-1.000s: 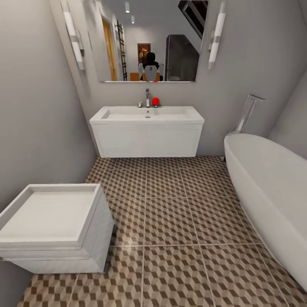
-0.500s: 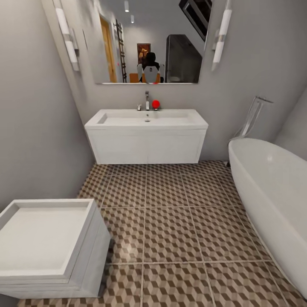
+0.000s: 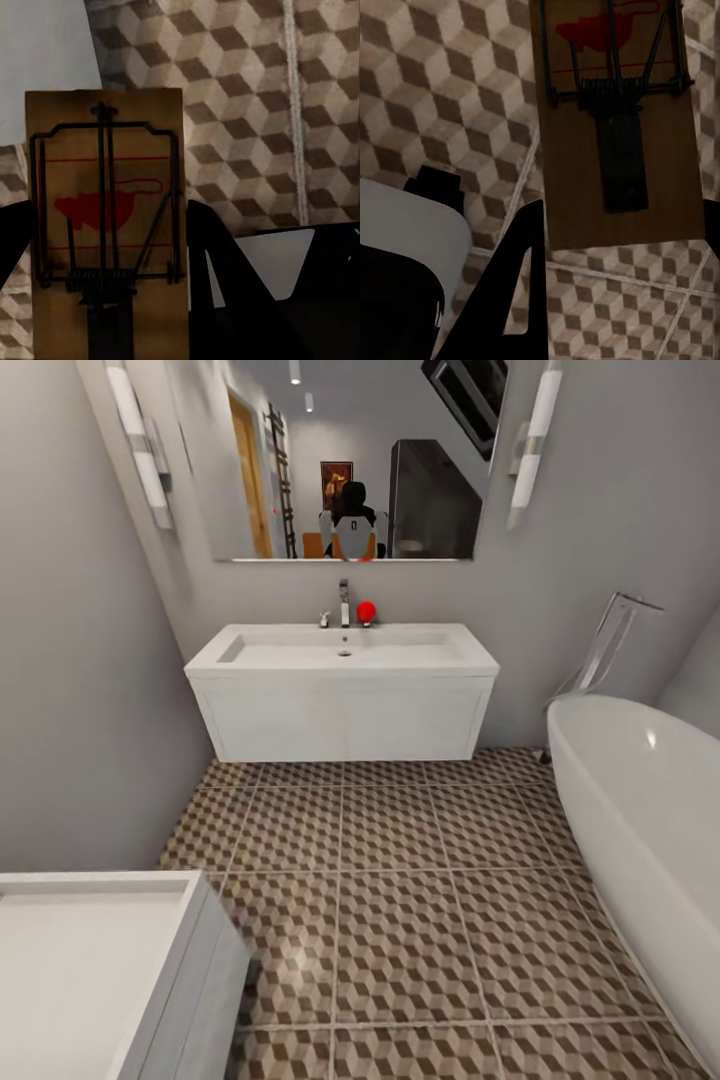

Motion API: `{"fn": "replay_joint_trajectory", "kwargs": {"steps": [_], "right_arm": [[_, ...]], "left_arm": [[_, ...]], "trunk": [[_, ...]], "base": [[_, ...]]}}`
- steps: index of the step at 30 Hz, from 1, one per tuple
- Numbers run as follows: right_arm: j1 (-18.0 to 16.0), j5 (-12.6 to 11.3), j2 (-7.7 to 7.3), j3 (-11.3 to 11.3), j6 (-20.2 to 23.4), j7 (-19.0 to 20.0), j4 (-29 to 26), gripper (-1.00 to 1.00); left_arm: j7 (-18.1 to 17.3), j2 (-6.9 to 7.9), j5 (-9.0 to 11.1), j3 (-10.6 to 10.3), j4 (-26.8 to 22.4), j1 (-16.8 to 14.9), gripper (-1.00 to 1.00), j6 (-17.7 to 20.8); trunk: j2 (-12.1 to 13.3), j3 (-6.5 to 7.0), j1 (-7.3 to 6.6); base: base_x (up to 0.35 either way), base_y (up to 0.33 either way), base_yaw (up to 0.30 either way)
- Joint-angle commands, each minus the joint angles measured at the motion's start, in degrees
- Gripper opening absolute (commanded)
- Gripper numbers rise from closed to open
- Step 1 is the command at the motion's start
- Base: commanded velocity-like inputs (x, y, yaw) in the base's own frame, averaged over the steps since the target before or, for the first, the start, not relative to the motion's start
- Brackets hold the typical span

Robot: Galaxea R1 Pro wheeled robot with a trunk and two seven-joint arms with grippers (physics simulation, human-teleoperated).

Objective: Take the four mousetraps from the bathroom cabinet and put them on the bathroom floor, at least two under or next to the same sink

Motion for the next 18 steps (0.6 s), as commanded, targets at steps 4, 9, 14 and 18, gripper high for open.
{"fn": "replay_joint_trajectory", "kwargs": {"steps": [4, 9, 14, 18], "right_arm": [[0.0, -0.6, 0.01, 0.5, -0.2, 0.0, 0.0, -1.0], [0.0, -0.6, -0.06, 0.5, -0.2, 0.0, 0.0, -1.0], [0.0, -0.6, -0.07, 0.5, -0.2, 0.0, 0.1, -1.0], [0.0, -0.6, -0.07, 0.5, -0.2, 0.0, 0.1, -1.0]], "left_arm": [[0.3, -0.03, 0.3, -0.5, -0.1, 0.0, -1.0, -0.1], [0.3, -0.05, 0.3, -0.5, -0.1, 0.0, -1.0, -0.1], [0.3, -0.08, 0.3, -0.5, -0.1, 0.0, -1.0, -0.1], [0.3, -0.08, 0.3, -0.6, -0.1, 0.0, -1.0, -0.1]], "trunk": [[0.0, -0.05, 0.03], [0.0, -0.05, 0.03], [0.0, -0.05, 0.03], [0.0, -0.05, 0.03]], "base": [[0.335, 0.0, 0.0], [0.336, 0.0, 0.0], [0.336, 0.0, 0.0], [0.336, 0.0, 0.0]]}}
